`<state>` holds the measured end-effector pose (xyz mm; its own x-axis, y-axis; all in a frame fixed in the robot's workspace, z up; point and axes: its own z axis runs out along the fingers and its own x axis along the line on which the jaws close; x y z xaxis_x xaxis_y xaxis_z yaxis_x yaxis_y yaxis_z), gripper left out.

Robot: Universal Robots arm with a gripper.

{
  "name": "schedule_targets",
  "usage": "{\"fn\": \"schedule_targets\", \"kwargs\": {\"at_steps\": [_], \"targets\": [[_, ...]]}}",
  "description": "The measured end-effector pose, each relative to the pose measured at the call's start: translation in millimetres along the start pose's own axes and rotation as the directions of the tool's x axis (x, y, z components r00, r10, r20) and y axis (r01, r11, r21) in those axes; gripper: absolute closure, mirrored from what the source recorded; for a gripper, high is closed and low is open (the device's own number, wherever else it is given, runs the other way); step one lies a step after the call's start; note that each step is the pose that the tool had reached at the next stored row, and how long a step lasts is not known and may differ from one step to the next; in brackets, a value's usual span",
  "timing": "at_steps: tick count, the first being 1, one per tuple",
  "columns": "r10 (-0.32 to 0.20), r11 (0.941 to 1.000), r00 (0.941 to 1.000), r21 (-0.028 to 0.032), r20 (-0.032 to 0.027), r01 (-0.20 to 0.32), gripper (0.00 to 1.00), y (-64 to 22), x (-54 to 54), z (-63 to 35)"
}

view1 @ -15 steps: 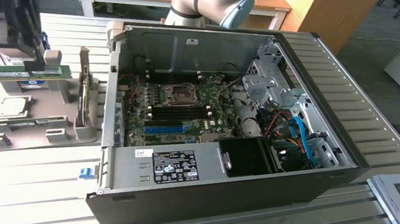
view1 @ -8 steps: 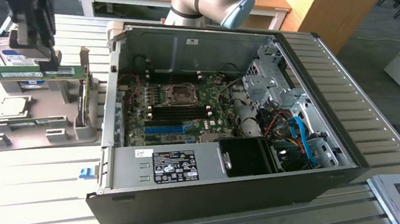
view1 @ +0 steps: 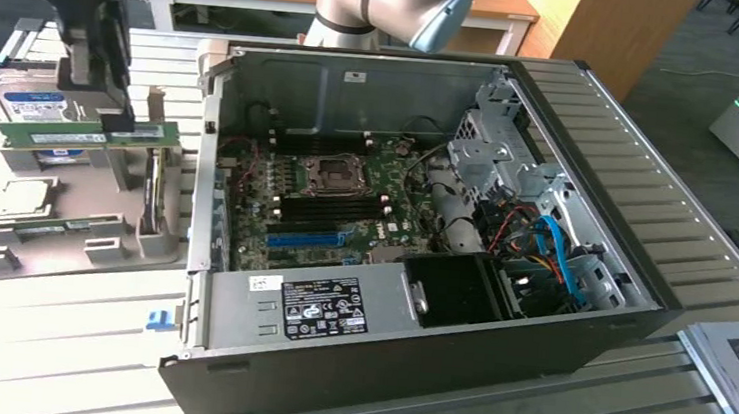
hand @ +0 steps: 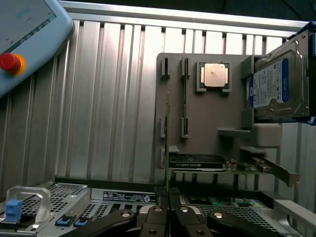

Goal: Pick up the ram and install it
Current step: 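Pick up the ram and move it above insertion slot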

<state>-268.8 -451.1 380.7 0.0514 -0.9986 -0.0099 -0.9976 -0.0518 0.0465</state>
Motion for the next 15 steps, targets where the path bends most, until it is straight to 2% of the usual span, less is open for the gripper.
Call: {"fn": "schedule_targets", "kwargs": {"at_steps": [15], "targets": [[0.0, 1.0, 1.0, -0.0027, 0.0, 0.0, 0.88, -40.1, 2.1, -1.9]]}}
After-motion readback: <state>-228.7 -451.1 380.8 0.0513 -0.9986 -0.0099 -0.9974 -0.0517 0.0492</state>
